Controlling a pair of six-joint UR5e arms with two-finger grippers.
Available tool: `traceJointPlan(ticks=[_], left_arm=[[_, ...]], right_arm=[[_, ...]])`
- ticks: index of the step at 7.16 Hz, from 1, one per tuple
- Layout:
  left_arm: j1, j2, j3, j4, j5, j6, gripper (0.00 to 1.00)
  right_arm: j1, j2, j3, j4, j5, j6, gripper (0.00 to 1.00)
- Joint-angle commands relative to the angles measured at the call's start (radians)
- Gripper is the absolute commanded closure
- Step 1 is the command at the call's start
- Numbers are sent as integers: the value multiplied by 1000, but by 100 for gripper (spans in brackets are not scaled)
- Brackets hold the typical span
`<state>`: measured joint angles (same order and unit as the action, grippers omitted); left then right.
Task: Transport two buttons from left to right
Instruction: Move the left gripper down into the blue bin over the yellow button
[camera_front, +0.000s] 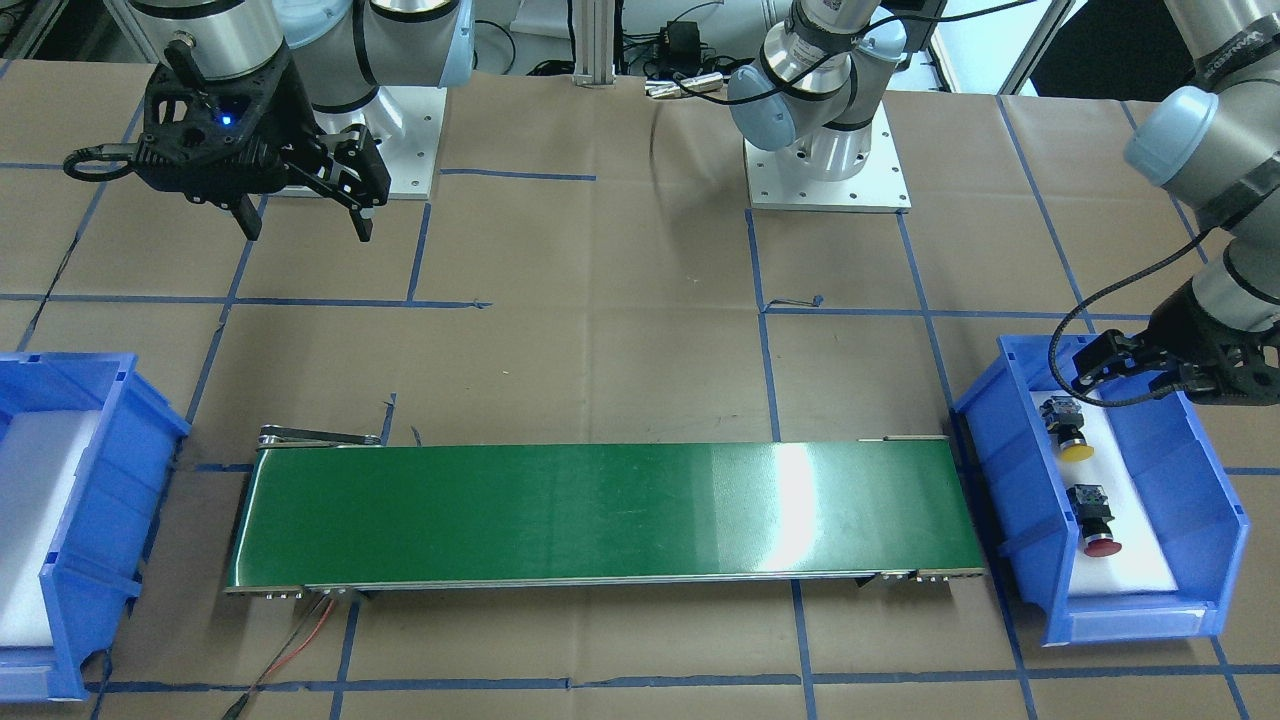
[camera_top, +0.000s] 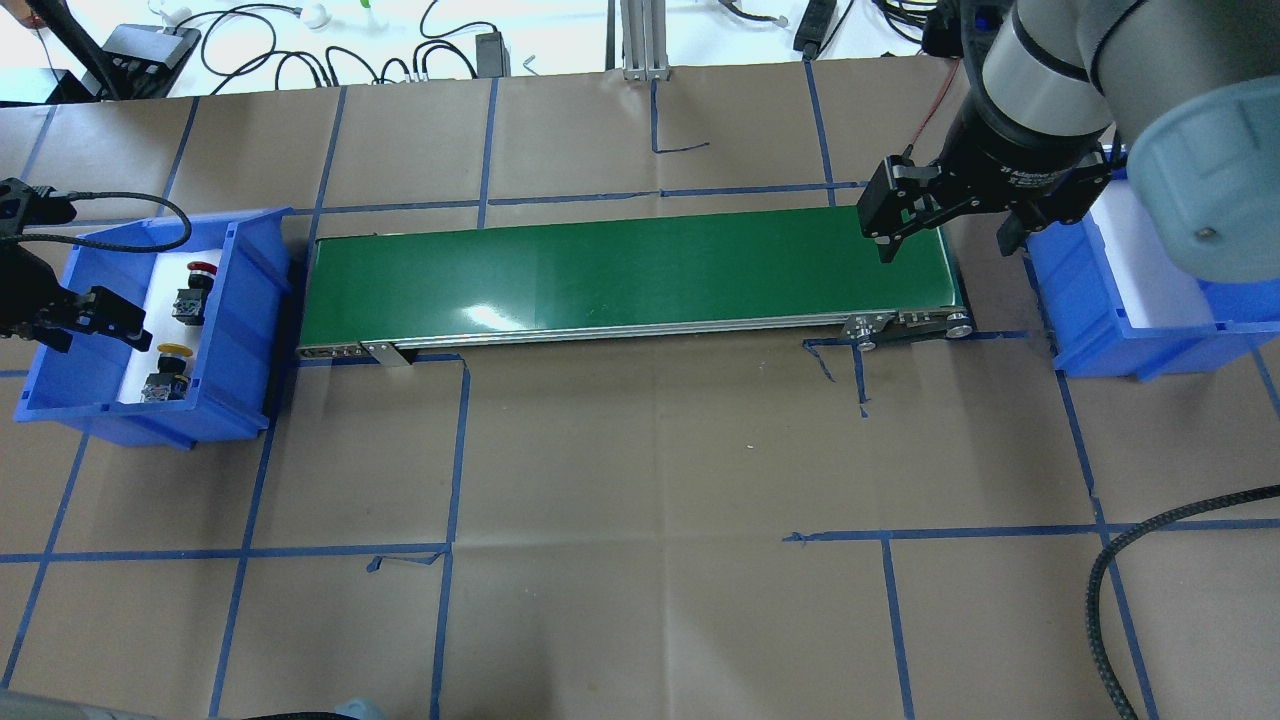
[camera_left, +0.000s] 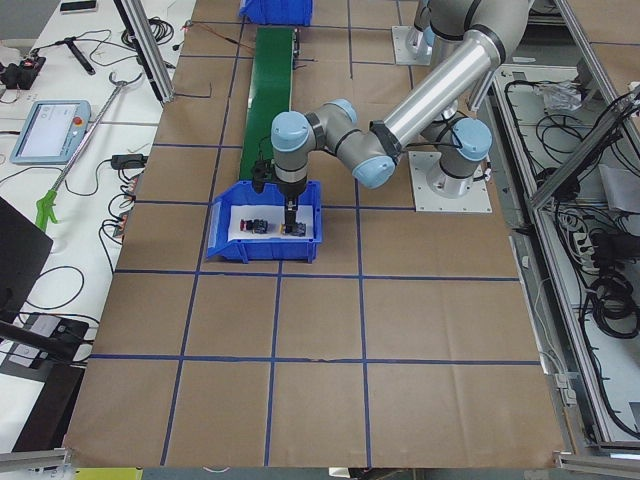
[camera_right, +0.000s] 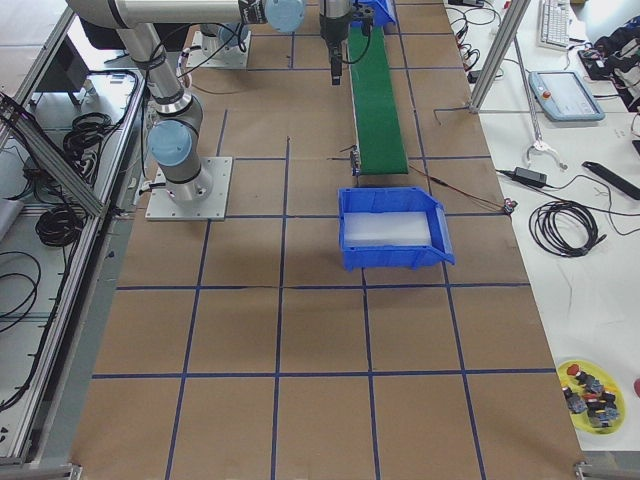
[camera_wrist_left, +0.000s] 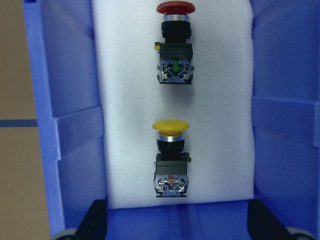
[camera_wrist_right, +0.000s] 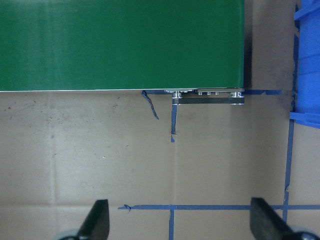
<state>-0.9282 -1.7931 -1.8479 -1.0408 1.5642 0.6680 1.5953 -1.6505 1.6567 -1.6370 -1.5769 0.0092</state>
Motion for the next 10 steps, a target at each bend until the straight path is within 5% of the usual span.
traceJointPlan(ticks=[1, 6, 10], left_arm=[[-1, -45, -20, 51, -1, -1, 0], [-20, -97, -99, 197, -1, -18, 0], [-12, -104, -99, 199, -1, -18, 2]], right_arm=[[0, 0, 0, 0, 0, 0, 0], [0, 0, 0, 0, 0, 0, 0], [0, 0, 2, 0, 0, -2, 0]])
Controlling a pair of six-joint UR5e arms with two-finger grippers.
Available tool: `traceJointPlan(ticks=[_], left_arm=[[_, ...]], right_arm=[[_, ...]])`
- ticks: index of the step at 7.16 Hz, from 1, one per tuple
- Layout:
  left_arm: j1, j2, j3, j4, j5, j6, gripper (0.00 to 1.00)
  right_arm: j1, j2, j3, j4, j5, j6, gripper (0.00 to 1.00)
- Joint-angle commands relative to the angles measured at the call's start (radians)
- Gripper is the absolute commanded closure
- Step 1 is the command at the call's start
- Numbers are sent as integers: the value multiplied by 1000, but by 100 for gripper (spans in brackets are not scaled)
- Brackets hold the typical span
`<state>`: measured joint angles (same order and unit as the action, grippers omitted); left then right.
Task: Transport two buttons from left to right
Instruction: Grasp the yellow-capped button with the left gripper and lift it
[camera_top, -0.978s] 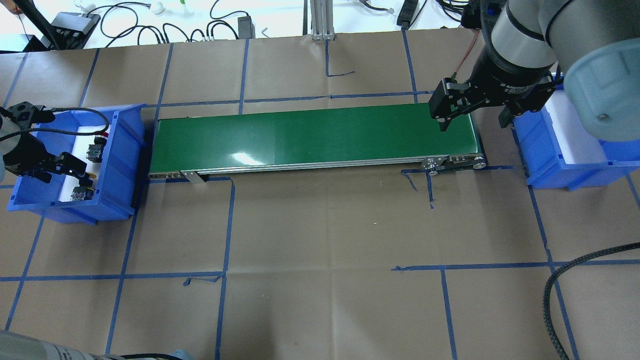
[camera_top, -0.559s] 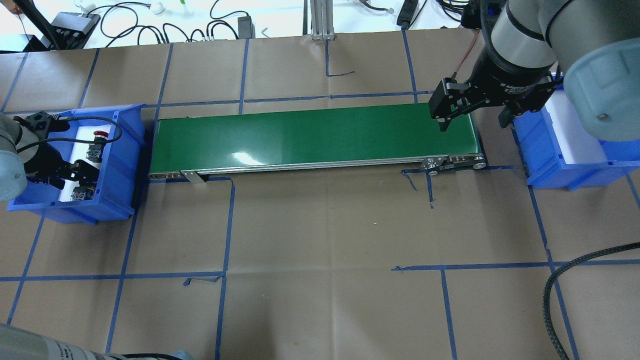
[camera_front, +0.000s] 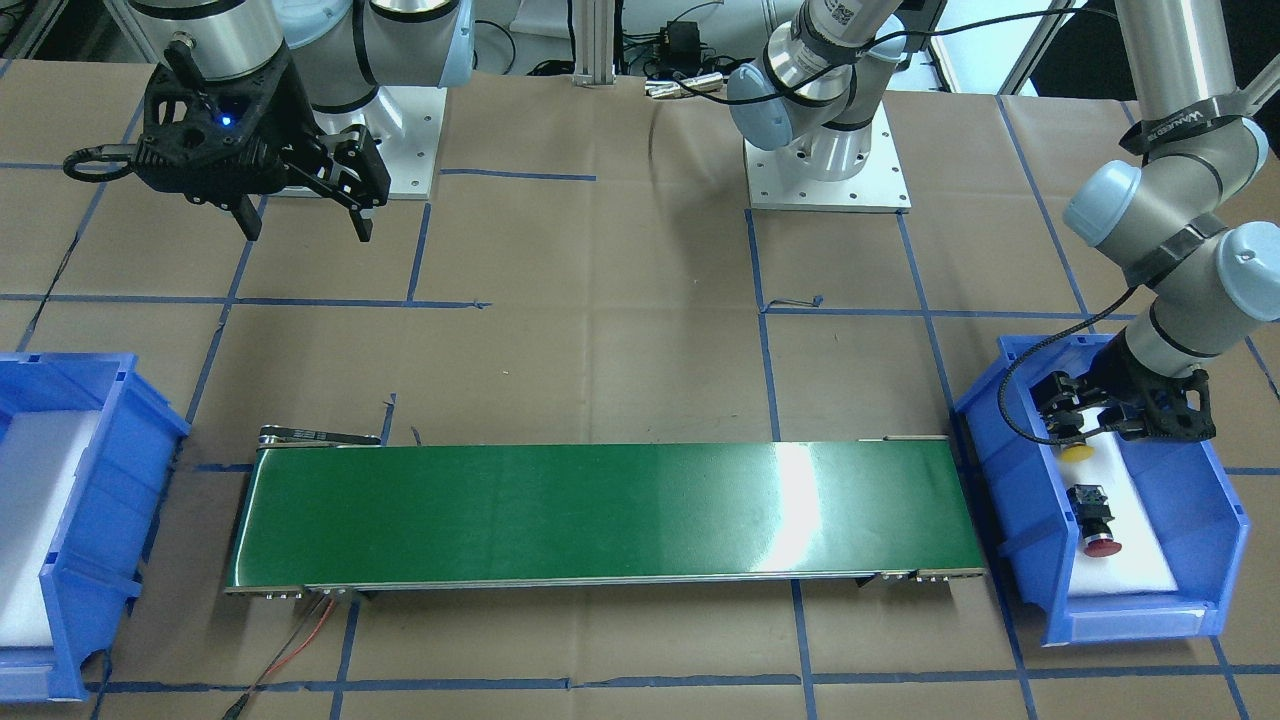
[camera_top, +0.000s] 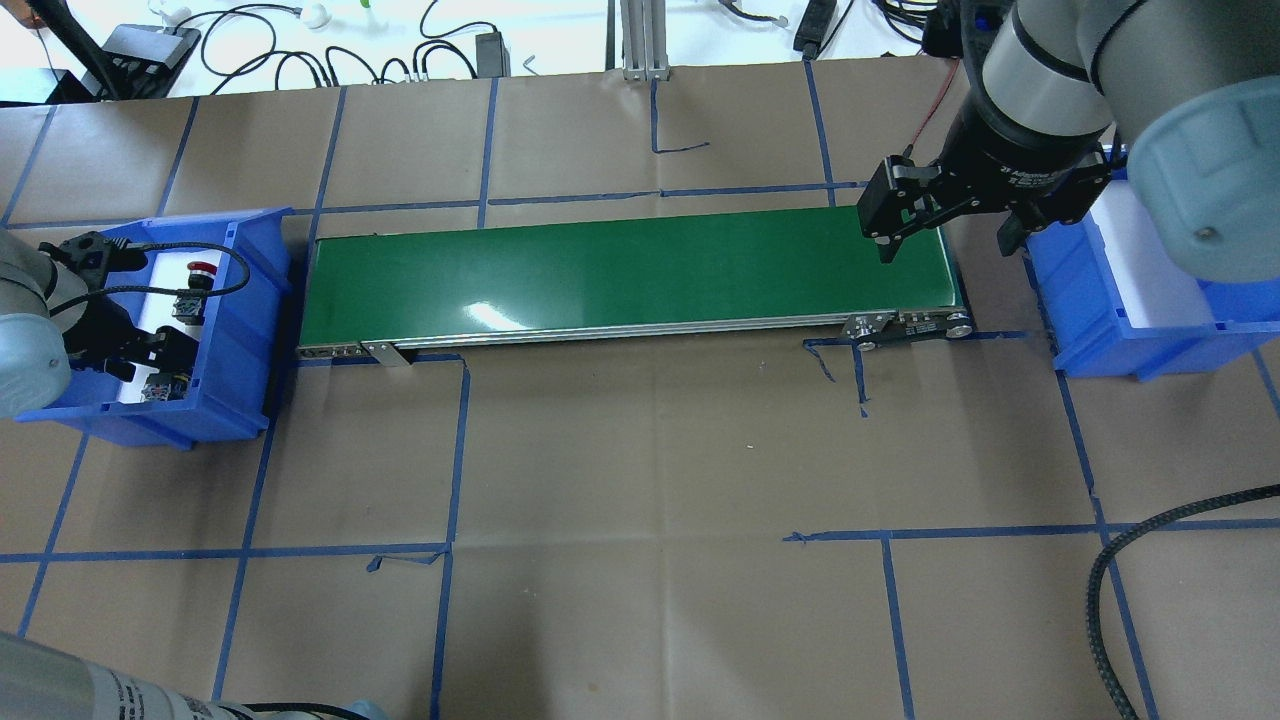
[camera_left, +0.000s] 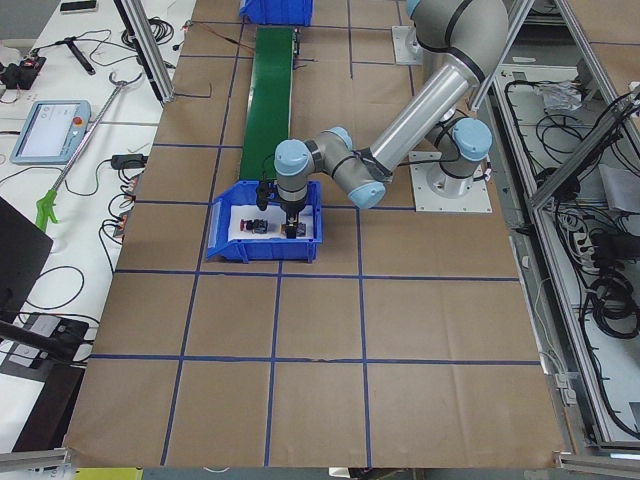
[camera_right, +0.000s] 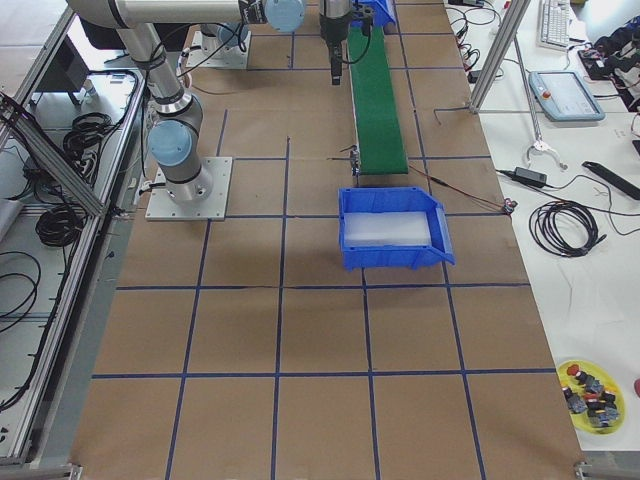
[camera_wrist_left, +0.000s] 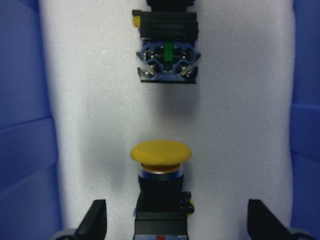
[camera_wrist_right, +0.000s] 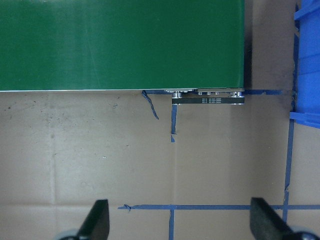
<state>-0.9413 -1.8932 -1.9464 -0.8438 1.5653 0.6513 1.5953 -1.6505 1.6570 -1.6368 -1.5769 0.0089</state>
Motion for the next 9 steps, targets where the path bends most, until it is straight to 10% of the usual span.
traceJointPlan(ticks=[1, 5, 9], left_arm=[[2, -10, 1, 2, -2, -1, 14], [2, -10, 18, -6, 2, 1, 91], [-4, 87, 111, -157, 5, 2, 100]], right_arm=[[0, 0, 0, 0, 0, -1, 0], [0, 0, 1, 0, 0, 0, 0], [0, 0, 1, 0, 0, 0, 0]])
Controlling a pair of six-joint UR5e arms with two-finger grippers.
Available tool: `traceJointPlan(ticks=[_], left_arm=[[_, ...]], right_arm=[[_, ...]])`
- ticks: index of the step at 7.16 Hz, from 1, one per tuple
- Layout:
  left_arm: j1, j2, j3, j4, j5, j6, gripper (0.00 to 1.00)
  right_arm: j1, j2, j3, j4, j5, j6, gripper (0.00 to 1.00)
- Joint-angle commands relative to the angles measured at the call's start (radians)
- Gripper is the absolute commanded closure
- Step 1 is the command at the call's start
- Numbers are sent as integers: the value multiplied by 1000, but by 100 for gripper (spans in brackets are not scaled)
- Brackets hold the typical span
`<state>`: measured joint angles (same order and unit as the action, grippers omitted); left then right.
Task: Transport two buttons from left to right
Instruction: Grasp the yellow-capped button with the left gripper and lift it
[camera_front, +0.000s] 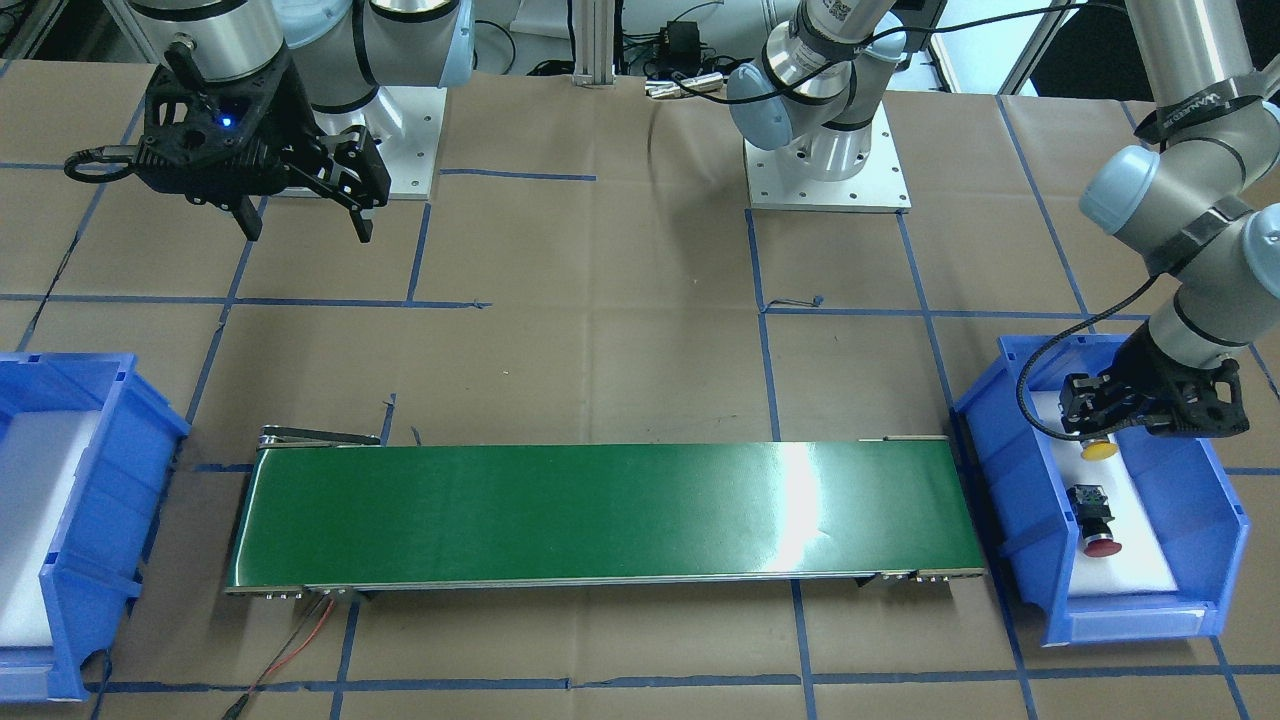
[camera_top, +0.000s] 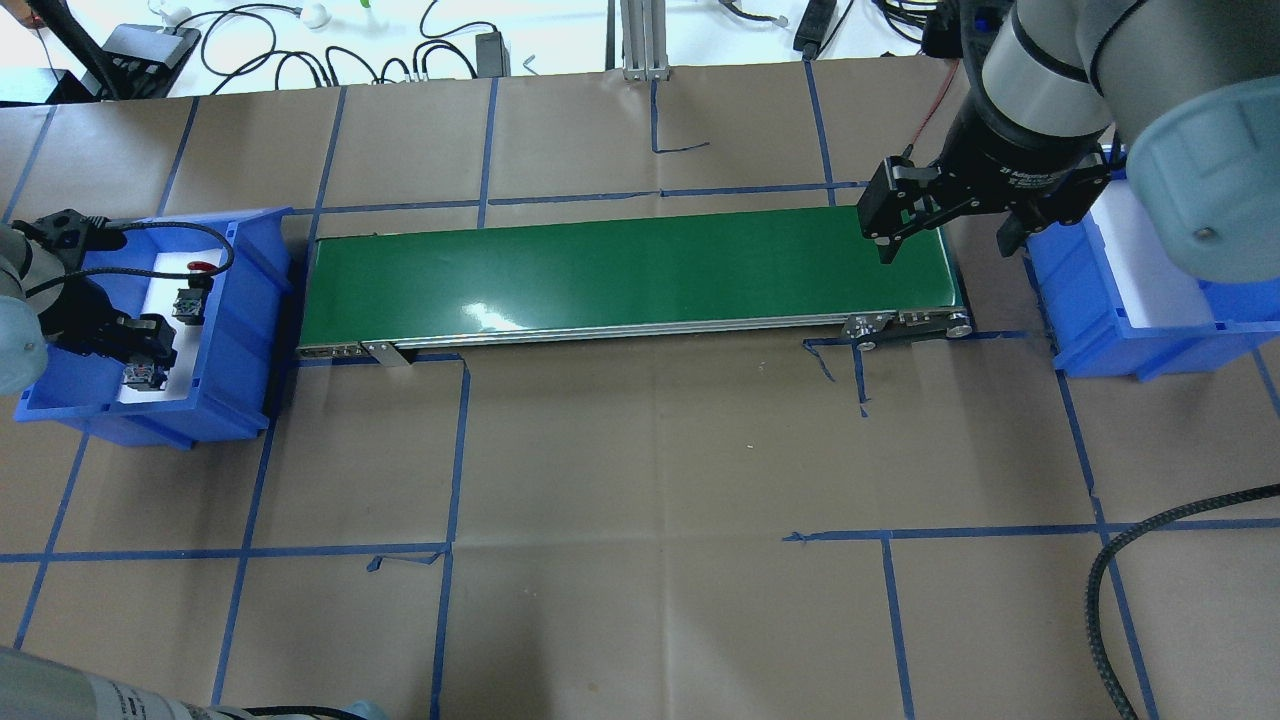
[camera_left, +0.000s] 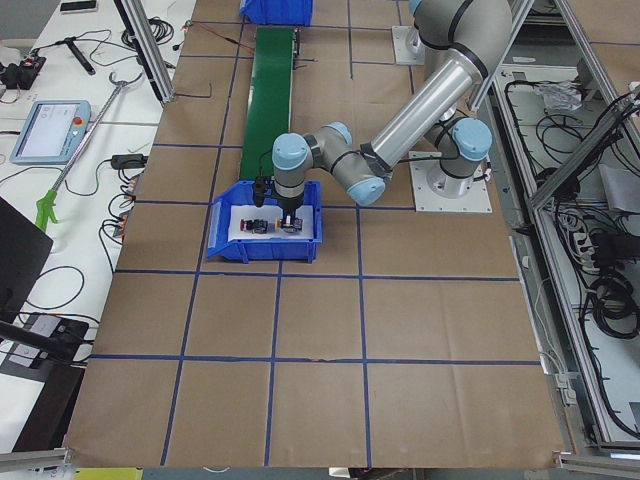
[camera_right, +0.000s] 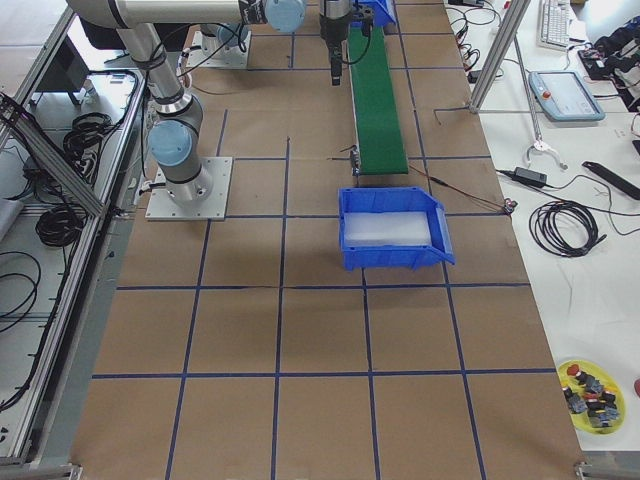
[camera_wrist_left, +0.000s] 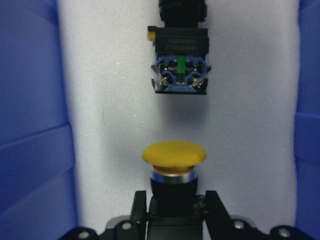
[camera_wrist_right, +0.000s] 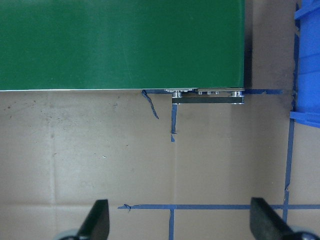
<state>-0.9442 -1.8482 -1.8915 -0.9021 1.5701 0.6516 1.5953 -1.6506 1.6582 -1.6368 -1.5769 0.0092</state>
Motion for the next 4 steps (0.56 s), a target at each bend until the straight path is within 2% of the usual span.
traceJointPlan(ticks=[1, 2, 4], left_arm=[[-1, 70, 133, -239, 1, 0, 100], [-4, 64, 205, -329, 1, -3, 100], [-30, 34, 282, -359, -4, -10, 100]], right_arm=[[0, 0, 0, 0, 0, 0, 0], [0, 0, 3, 0, 0, -2, 0], [0, 0, 17, 0, 0, -2, 0]])
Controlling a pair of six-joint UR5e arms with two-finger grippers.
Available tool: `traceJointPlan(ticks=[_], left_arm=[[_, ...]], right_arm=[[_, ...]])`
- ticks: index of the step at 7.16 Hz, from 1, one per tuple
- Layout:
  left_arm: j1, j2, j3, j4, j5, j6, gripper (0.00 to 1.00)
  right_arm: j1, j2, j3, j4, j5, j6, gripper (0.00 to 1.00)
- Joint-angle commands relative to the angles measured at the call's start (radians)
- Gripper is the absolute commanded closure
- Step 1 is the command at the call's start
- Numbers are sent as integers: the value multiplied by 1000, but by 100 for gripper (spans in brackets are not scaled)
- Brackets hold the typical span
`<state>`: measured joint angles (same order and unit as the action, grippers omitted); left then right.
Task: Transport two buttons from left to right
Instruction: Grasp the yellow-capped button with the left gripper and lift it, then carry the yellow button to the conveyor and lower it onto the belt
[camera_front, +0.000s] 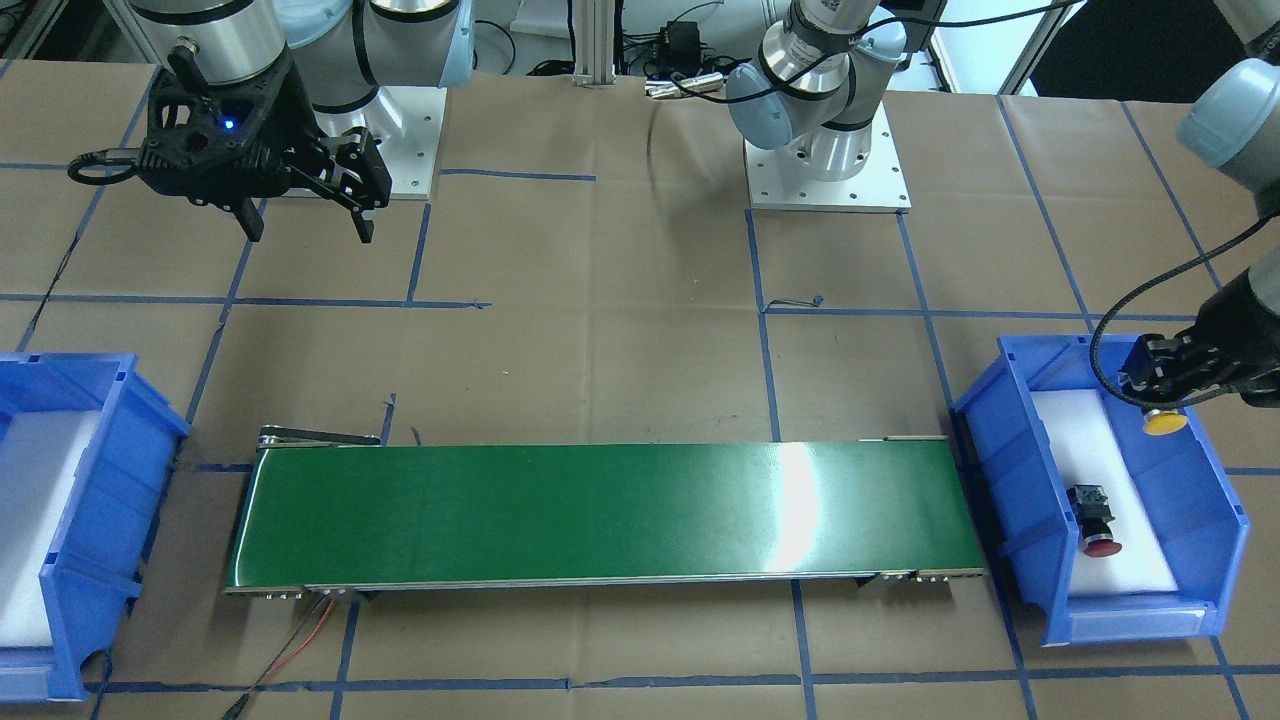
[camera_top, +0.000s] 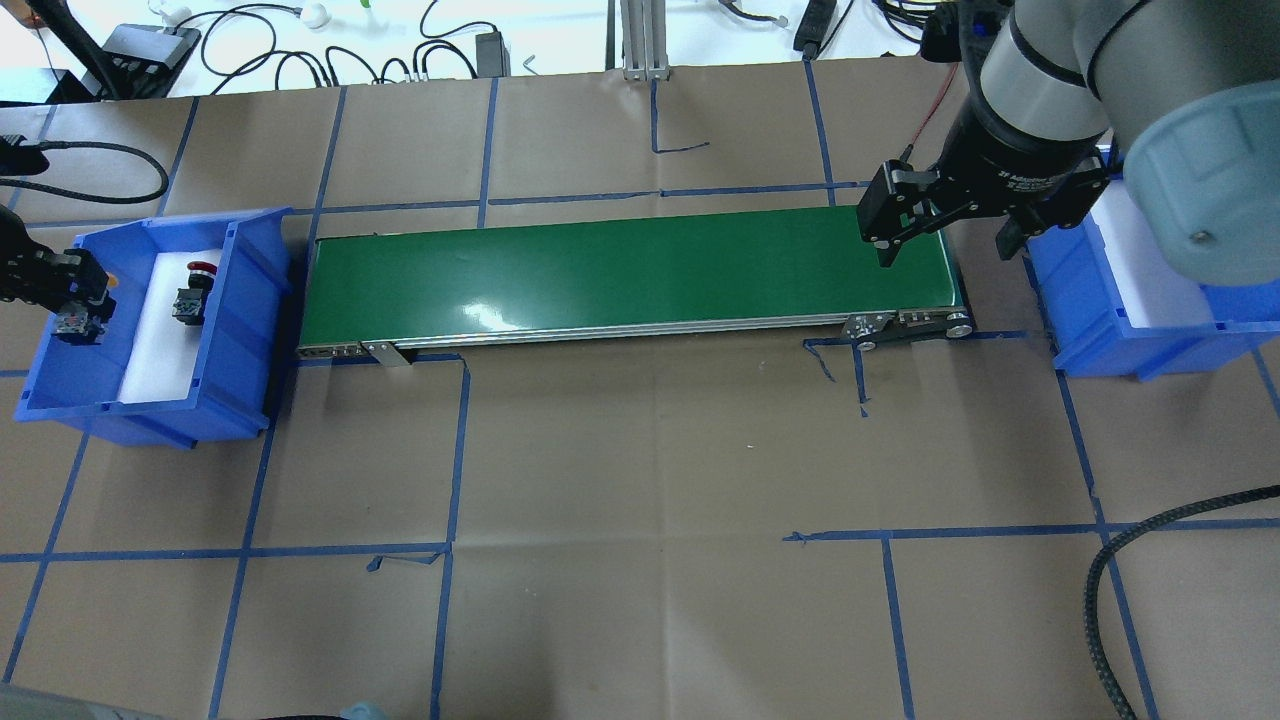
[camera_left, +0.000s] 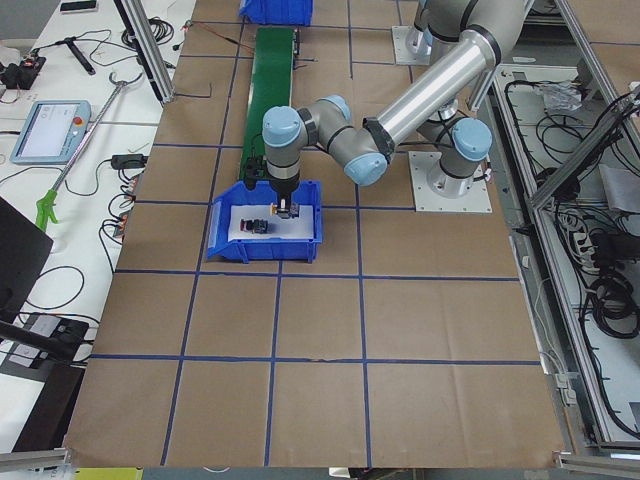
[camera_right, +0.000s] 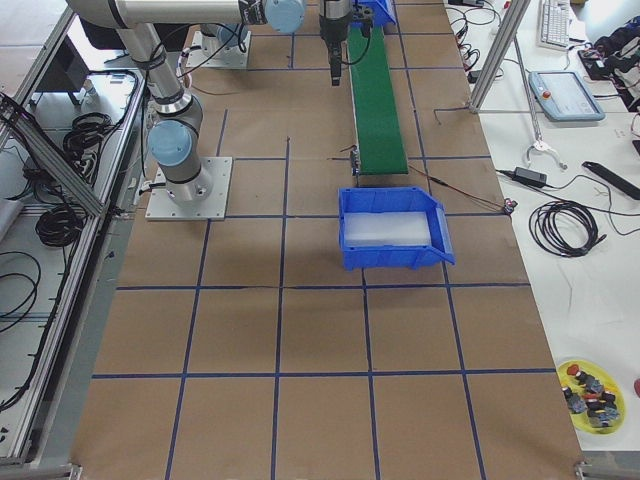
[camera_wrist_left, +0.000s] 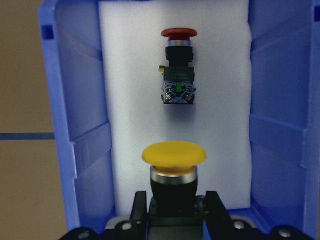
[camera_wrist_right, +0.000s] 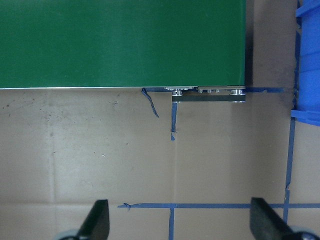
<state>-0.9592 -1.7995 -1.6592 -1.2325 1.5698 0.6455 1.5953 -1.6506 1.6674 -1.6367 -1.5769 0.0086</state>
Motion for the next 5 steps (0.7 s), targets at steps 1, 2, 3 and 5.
traceJointPlan(ticks=[1, 2, 3, 5], left_arm=[[-64, -23, 74, -28, -5, -53, 100], [-137, -30, 106, -30, -7, -105, 100], [-217, -47, 145, -47, -4, -175, 100], [-361, -70, 186, -99, 7, -332, 100]], right_arm=[[0, 0, 8, 0, 0, -1, 0], [0, 0, 8, 0, 0, 1, 0], [0, 0, 8, 0, 0, 1, 0], [0, 0, 8, 0, 0, 1, 0]])
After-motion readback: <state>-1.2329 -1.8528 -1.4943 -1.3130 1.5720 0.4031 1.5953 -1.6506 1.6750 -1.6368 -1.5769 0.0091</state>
